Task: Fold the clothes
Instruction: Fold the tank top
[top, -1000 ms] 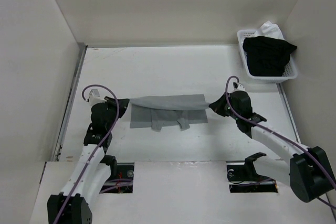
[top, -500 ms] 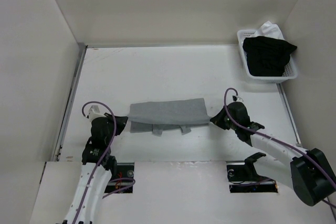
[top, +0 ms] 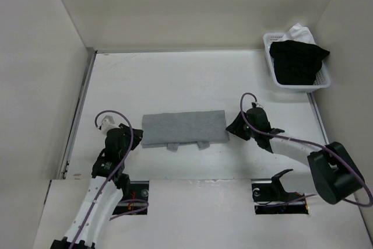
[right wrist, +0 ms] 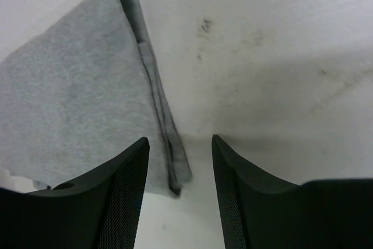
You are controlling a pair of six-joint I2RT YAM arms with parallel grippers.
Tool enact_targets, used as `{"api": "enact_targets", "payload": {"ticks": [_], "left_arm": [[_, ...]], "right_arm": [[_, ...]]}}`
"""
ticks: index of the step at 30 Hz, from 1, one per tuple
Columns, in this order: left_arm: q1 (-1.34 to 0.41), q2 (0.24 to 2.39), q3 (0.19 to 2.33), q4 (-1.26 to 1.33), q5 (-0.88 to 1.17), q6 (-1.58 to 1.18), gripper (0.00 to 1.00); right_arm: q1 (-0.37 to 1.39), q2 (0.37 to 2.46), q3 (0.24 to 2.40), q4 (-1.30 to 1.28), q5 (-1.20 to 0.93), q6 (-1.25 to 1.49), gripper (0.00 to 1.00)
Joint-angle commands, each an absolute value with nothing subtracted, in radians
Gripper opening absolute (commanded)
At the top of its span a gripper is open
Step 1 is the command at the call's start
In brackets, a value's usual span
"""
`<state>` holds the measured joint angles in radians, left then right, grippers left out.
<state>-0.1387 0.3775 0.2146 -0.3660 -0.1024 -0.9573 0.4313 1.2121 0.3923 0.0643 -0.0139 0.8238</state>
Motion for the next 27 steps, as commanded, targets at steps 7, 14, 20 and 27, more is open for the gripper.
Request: {"api": "enact_targets", "payload": {"ticks": [7, 14, 20, 27], "left_arm": [[-0.454, 0.725, 0.287, 0.026, -0.253, -0.956, 0.22], [-0.626, 0.911, 0.373, 0.208, -0.321, -0.913, 0.22], [-0.726, 1.049, 0.406, 0.336, -0.318, -0.907, 0.25], [-0.794, 1.164, 0.465, 0.408, -0.298, -0.891, 0.26]], "right_arm": [[0.43, 1.419, 0.46, 0.328, -0.132, 0.894, 0.41], [0.401, 1.488, 0.453, 0.457, -0.14, 0.976, 0.09], [0.329, 1.295, 0.345, 0.483, -0.117, 0.986, 0.0], [0.303, 0.867, 0.406, 0.042, 0.018, 0.841, 0.0]]}}
